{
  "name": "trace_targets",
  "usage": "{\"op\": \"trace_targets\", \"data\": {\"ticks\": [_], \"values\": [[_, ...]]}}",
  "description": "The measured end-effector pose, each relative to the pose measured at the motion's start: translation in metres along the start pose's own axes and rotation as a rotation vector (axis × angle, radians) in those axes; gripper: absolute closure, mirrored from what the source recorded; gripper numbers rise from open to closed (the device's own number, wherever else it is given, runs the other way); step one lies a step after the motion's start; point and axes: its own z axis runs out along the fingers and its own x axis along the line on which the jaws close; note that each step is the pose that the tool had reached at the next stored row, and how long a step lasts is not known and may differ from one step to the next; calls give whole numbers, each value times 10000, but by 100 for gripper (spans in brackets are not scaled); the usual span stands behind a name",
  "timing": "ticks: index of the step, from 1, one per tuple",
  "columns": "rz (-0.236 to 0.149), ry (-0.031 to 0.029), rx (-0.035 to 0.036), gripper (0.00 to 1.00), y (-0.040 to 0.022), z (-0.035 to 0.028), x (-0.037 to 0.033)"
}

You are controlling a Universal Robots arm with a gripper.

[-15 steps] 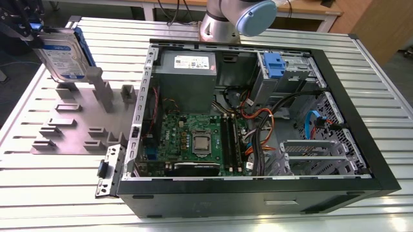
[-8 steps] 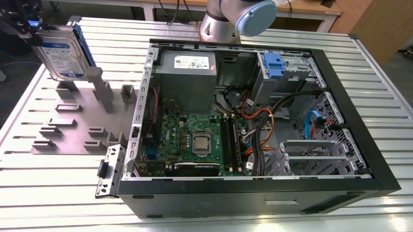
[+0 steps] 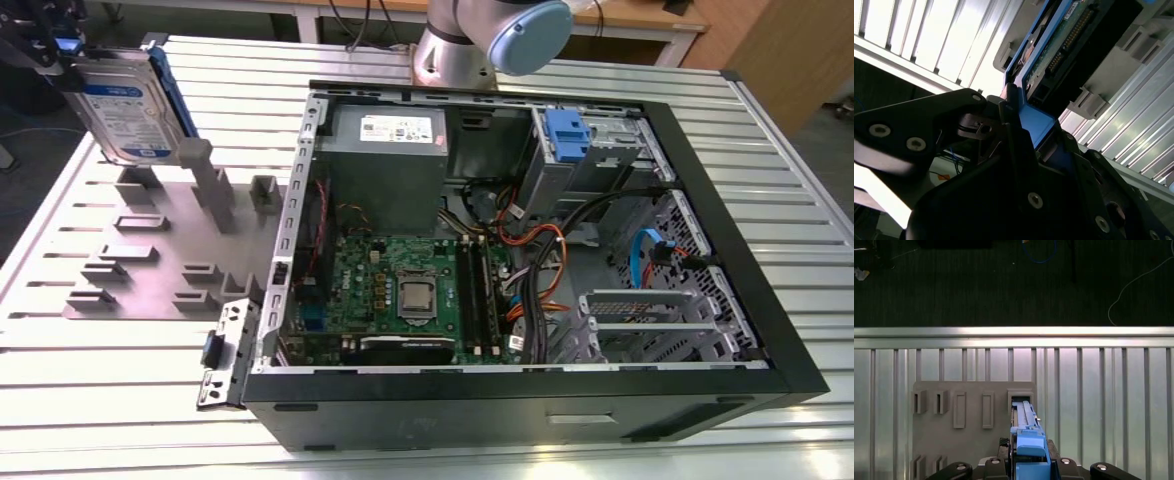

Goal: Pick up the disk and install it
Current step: 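Pick up the disk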

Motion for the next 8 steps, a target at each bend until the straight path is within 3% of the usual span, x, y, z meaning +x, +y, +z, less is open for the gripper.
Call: {"op": "trace_targets", "data": {"ticks": [8], "values": [[0,1,-1,64,0,-29,-1]]}}
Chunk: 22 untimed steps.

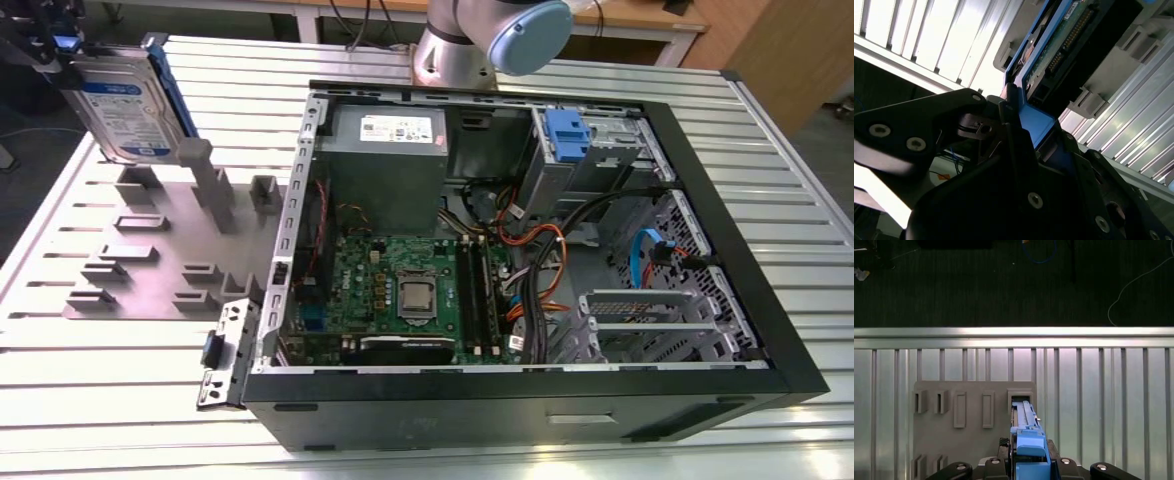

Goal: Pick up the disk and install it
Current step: 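Pick up the disk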

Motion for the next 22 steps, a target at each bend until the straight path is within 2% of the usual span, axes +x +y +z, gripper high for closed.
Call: {"op": "trace_targets", "data": {"ticks": [10,12,22], "values": [[0,-1,1,64,0,-31,-1],[0,0,0,64,0,-61,-1],[0,0,1,64,0,-81,-2]]}}
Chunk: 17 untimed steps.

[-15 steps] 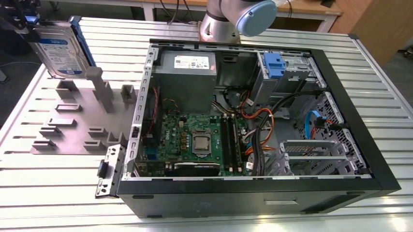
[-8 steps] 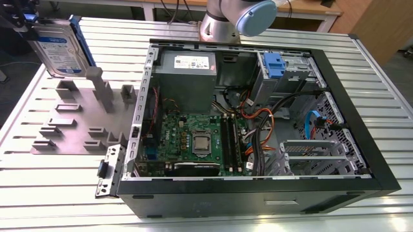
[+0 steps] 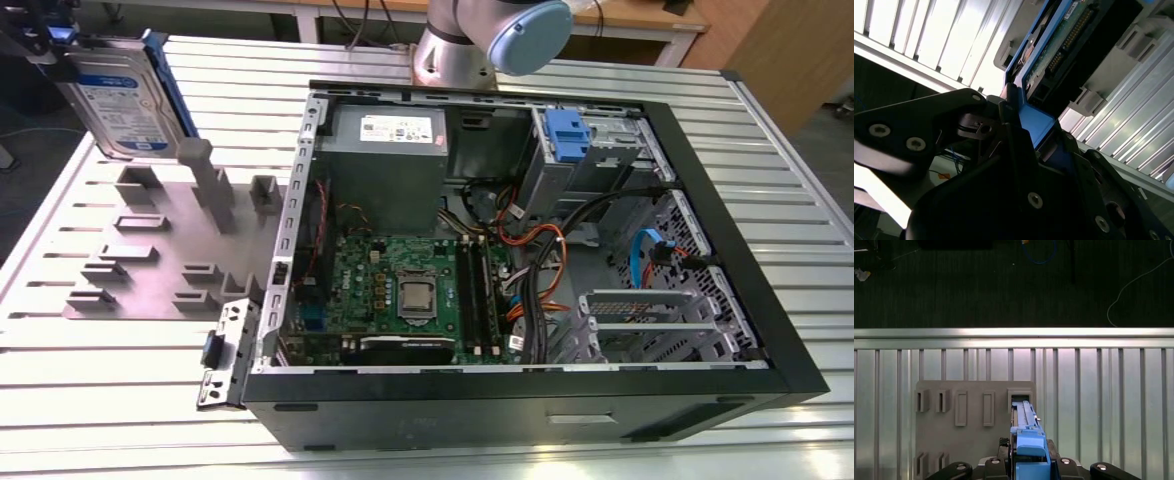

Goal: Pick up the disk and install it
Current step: 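Pick up the disk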

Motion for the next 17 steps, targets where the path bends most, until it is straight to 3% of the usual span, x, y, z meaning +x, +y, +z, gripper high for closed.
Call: {"op": "trace_targets", "data": {"ticks": [17], "values": [[0,0,0,64,0,-36,-1]]}}
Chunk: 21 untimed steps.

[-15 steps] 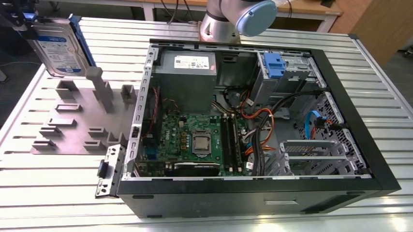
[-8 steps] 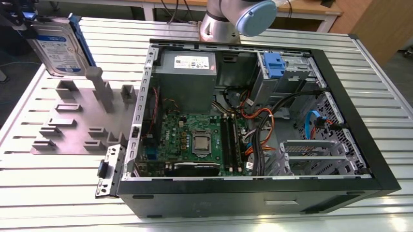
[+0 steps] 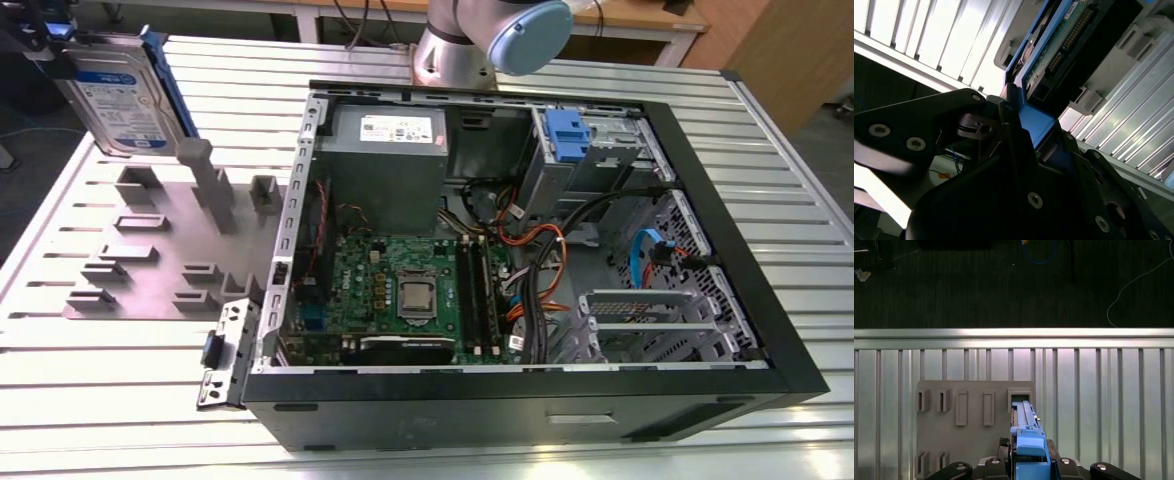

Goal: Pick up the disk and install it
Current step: 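Pick up the disk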

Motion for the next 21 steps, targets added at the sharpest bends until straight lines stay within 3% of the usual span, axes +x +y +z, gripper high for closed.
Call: {"op": "trace_targets", "data": {"ticks": [21], "values": [[0,0,0,64,0,-65,-1]]}}
